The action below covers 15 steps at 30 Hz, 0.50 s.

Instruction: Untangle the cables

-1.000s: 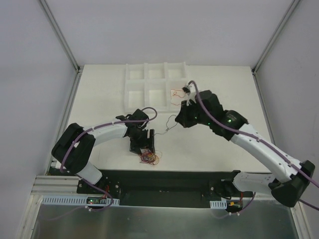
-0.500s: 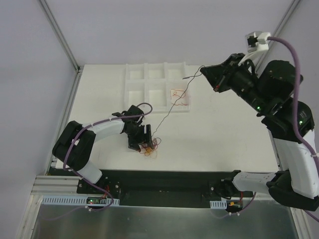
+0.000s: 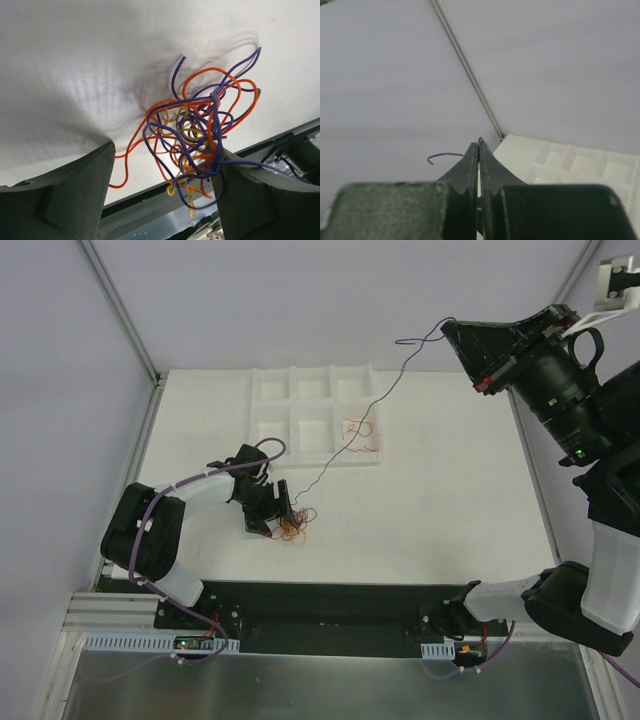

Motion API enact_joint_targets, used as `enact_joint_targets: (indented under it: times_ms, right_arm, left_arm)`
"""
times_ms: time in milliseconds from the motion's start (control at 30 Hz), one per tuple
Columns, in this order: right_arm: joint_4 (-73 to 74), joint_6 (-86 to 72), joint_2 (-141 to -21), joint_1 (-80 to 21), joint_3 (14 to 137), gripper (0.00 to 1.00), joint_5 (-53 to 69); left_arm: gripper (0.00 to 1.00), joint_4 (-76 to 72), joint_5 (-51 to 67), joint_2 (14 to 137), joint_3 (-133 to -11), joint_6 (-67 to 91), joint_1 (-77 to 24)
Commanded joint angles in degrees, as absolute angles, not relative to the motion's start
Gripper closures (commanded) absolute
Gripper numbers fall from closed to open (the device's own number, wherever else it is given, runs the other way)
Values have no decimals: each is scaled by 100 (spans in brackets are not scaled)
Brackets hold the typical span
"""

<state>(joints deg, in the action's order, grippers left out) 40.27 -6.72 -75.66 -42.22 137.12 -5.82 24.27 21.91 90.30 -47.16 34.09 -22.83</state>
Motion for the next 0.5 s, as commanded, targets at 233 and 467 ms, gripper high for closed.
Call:
enact_joint_targets:
  times_ms: [233,467]
  right_arm:
    - [3313,-457,-7217,-4228,13888,100,-1151]
    - [3340,-97,-7093,-4219,14001,100,-1477]
  left_arm:
    - [24,2575,1732,9106,-4429,2953,-1231]
    - [23,2795,1697,9167,-4535,2699,-362]
